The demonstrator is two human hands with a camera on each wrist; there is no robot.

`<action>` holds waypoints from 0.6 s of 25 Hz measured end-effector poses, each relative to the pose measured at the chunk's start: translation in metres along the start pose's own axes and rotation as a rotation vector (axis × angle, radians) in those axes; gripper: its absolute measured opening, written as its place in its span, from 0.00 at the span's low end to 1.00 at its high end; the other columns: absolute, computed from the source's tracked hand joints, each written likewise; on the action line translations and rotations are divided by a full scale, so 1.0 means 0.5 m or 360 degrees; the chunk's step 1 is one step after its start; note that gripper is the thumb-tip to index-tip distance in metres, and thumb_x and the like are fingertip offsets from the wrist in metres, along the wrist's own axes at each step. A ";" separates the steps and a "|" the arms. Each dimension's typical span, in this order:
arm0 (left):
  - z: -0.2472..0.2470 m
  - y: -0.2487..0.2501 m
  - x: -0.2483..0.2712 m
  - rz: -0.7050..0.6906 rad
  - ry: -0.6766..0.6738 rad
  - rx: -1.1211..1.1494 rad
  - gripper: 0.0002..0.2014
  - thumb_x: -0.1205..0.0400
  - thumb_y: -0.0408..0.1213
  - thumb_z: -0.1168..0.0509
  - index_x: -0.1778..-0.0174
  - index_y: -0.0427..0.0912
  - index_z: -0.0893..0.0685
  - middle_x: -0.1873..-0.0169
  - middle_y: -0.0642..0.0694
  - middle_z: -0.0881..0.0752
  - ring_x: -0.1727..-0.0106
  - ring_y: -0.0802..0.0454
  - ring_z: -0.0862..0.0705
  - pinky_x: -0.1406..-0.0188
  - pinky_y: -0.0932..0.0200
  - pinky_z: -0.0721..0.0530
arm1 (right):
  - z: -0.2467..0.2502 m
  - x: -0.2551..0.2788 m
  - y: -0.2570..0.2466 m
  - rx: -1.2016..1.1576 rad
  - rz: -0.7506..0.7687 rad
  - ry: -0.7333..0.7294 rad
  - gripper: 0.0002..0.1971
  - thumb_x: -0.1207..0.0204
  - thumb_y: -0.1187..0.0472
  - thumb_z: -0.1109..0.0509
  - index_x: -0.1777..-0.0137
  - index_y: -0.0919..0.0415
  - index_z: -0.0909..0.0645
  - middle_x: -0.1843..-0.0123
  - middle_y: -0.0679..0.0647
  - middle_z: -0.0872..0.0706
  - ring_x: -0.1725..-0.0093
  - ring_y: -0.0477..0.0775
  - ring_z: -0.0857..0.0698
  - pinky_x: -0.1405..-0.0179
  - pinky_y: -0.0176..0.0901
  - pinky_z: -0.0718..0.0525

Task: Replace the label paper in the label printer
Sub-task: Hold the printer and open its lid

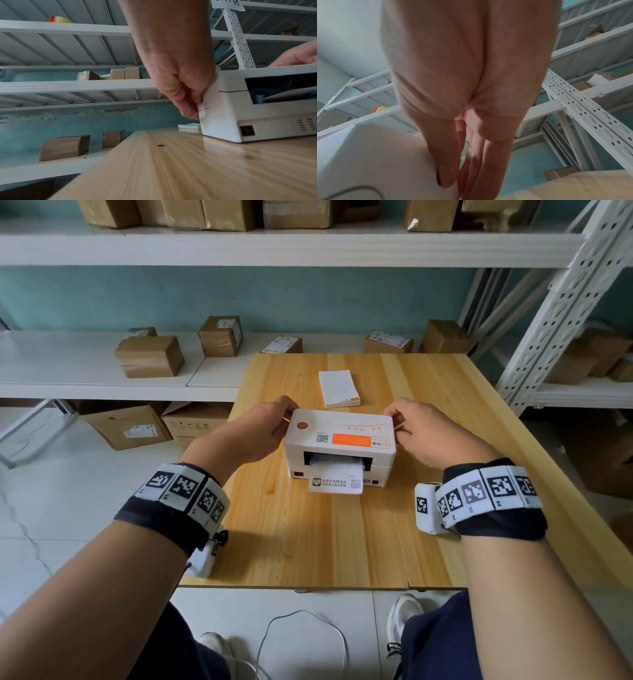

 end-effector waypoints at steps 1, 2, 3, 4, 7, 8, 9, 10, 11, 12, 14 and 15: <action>-0.001 0.000 0.000 -0.0004 0.0000 -0.0002 0.19 0.11 0.32 0.42 0.23 0.41 0.30 0.32 0.45 0.18 0.52 0.53 0.21 0.81 0.76 0.23 | -0.001 0.001 0.000 0.0020 -0.0004 -0.0017 0.15 0.15 0.67 0.38 0.32 0.52 0.25 0.32 0.51 0.16 0.43 0.50 0.19 0.54 0.39 0.22; -0.003 -0.001 0.000 -0.0006 -0.0009 0.0004 0.19 0.12 0.31 0.41 0.23 0.41 0.31 0.32 0.45 0.17 0.51 0.54 0.21 0.74 0.76 0.22 | -0.001 0.002 -0.001 0.0035 -0.0007 -0.0035 0.14 0.14 0.67 0.38 0.33 0.51 0.27 0.32 0.52 0.16 0.44 0.51 0.18 0.58 0.37 0.22; -0.007 -0.001 -0.001 -0.0003 -0.0031 0.0020 0.20 0.12 0.30 0.41 0.23 0.41 0.32 0.32 0.44 0.17 0.49 0.54 0.21 0.64 0.72 0.20 | -0.003 0.003 -0.001 0.0053 -0.0008 -0.0047 0.13 0.14 0.66 0.39 0.33 0.51 0.28 0.33 0.52 0.16 0.44 0.51 0.18 0.60 0.36 0.23; -0.011 -0.002 -0.001 0.0007 -0.0065 0.0038 0.21 0.12 0.29 0.40 0.22 0.41 0.33 0.32 0.43 0.16 0.48 0.54 0.21 0.56 0.66 0.20 | -0.003 0.004 -0.002 0.0068 -0.0006 -0.0056 0.13 0.13 0.66 0.40 0.34 0.51 0.29 0.33 0.53 0.15 0.45 0.51 0.17 0.60 0.36 0.22; -0.014 -0.001 0.000 0.0021 -0.0104 0.0067 0.22 0.12 0.29 0.41 0.22 0.40 0.35 0.33 0.43 0.15 0.47 0.52 0.20 0.51 0.59 0.20 | -0.004 0.006 -0.003 0.0092 0.0010 -0.0072 0.12 0.13 0.66 0.41 0.35 0.51 0.30 0.34 0.53 0.15 0.46 0.51 0.15 0.58 0.40 0.18; -0.014 -0.001 0.000 0.0016 -0.0104 0.0069 0.22 0.12 0.28 0.41 0.22 0.40 0.35 0.33 0.43 0.15 0.47 0.52 0.19 0.52 0.59 0.20 | -0.003 0.007 -0.004 0.0090 0.0013 -0.0072 0.12 0.13 0.66 0.41 0.35 0.51 0.30 0.35 0.53 0.15 0.46 0.52 0.15 0.57 0.41 0.17; -0.014 -0.001 -0.001 0.0009 -0.0108 0.0071 0.22 0.12 0.28 0.41 0.22 0.40 0.35 0.33 0.43 0.15 0.47 0.52 0.19 0.52 0.60 0.20 | -0.003 0.007 -0.004 0.0086 0.0014 -0.0075 0.12 0.13 0.66 0.41 0.35 0.51 0.30 0.35 0.53 0.15 0.46 0.52 0.15 0.56 0.42 0.16; -0.014 -0.001 0.000 0.0003 -0.0114 0.0073 0.22 0.13 0.28 0.40 0.22 0.40 0.35 0.33 0.43 0.15 0.47 0.52 0.19 0.52 0.60 0.20 | -0.002 0.007 -0.005 0.0082 0.0017 -0.0078 0.11 0.13 0.66 0.41 0.36 0.51 0.30 0.36 0.52 0.15 0.45 0.53 0.15 0.56 0.43 0.16; -0.013 -0.001 0.000 0.0001 -0.0121 0.0074 0.22 0.13 0.28 0.40 0.23 0.40 0.35 0.33 0.43 0.15 0.48 0.53 0.19 0.52 0.60 0.20 | -0.001 0.007 -0.006 0.0077 0.0019 -0.0082 0.11 0.13 0.66 0.42 0.36 0.51 0.29 0.38 0.51 0.15 0.45 0.53 0.15 0.57 0.43 0.16; -0.013 -0.001 0.001 0.0002 -0.0127 0.0072 0.23 0.13 0.27 0.40 0.23 0.40 0.36 0.33 0.43 0.15 0.48 0.53 0.19 0.52 0.61 0.21 | 0.000 0.008 -0.007 0.0070 0.0019 -0.0085 0.11 0.13 0.66 0.41 0.36 0.50 0.29 0.39 0.49 0.16 0.45 0.53 0.15 0.58 0.41 0.17; -0.013 0.002 0.002 -0.0001 -0.0136 0.0069 0.23 0.13 0.27 0.40 0.23 0.40 0.36 0.34 0.43 0.15 0.48 0.53 0.19 0.52 0.61 0.21 | 0.001 0.008 -0.008 0.0050 0.0007 -0.0085 0.11 0.13 0.66 0.41 0.37 0.50 0.29 0.43 0.47 0.17 0.47 0.52 0.15 0.60 0.40 0.18; -0.013 0.003 0.002 -0.0001 -0.0135 0.0070 0.23 0.13 0.27 0.40 0.22 0.40 0.36 0.34 0.43 0.15 0.48 0.53 0.19 0.52 0.61 0.21 | 0.000 0.008 -0.007 0.0046 0.0004 -0.0084 0.11 0.13 0.66 0.41 0.37 0.49 0.29 0.44 0.46 0.17 0.48 0.51 0.15 0.61 0.40 0.18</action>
Point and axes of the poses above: each hand's wrist, its own x-axis away from the middle knuckle, its own z-axis out of the back of the hand, y = z × x, the point moved 4 cm from there along -x, towards the middle knuckle
